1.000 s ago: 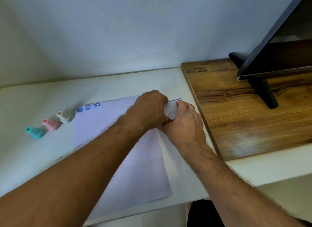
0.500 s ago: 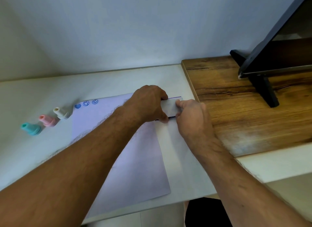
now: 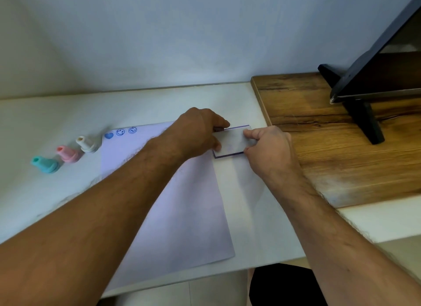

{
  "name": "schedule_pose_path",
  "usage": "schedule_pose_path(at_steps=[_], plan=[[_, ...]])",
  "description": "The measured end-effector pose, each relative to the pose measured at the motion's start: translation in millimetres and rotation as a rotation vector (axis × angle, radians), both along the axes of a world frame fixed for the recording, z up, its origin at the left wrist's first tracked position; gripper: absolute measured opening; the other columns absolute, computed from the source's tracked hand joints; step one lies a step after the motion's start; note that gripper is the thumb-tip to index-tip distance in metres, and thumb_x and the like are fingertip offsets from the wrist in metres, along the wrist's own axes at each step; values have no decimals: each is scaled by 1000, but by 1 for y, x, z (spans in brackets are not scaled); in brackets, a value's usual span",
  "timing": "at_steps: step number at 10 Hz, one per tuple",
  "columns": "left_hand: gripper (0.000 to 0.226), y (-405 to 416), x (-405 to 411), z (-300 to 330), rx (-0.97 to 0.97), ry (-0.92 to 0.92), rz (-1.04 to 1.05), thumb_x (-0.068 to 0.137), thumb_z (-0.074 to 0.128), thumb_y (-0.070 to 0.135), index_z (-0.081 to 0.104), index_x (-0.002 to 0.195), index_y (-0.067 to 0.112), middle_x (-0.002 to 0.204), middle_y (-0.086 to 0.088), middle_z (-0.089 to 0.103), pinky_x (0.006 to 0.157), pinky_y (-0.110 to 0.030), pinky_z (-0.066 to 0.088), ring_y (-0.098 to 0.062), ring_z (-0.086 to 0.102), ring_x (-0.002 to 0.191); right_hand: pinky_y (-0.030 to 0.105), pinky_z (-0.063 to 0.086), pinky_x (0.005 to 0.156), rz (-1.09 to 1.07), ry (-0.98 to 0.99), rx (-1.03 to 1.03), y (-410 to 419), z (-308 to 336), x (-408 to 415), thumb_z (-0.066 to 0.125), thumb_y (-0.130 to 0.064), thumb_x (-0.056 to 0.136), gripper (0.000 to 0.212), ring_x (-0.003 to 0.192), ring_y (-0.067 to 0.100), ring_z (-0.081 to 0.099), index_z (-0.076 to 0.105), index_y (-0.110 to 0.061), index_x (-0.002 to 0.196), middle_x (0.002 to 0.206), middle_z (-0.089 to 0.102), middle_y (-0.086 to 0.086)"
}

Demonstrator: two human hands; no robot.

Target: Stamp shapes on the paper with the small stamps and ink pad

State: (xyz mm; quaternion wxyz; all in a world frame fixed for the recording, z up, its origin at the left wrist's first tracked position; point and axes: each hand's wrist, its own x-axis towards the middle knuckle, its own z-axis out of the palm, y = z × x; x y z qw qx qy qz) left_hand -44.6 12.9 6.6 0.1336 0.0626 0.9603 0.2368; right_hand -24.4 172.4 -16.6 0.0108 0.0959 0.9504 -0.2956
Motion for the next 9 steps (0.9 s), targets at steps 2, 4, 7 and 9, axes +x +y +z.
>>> schedule_pose_path(at_steps=[2,4,7,9], plan=[[58,2,-4,-4,-59,27,-57,79,77,15,59,134,25,130,0,65,101,-32,47,-19,59,118,26,51,81,19,28,42,0,-5,0,66,-10,88,43,105,20,61,63,-26,127,126,63,3],[47,2,11,-17,-11,131,-27,88,62,11,60,133,24,134,-1,61,104,-28,42,-21,55,123,19,44,72,-1,14,-35,3,-6,-1,67,-10,87,43,105,19,61,63,-28,126,126,64,3],[37,-82,85,20,89,534,309,98,49,21,60,133,22,148,-1,49,117,-29,24,-16,36,143,32,42,103,109,88,-86,-4,38,27,59,-13,87,53,129,25,48,50,-15,139,142,53,7],[66,-157,133,68,-163,291,282,98,34,50,32,152,12,162,-8,23,121,-31,8,-18,10,151,39,6,121,525,-3,140,-56,69,63,53,-48,94,79,150,26,-2,16,-12,154,163,10,7]])
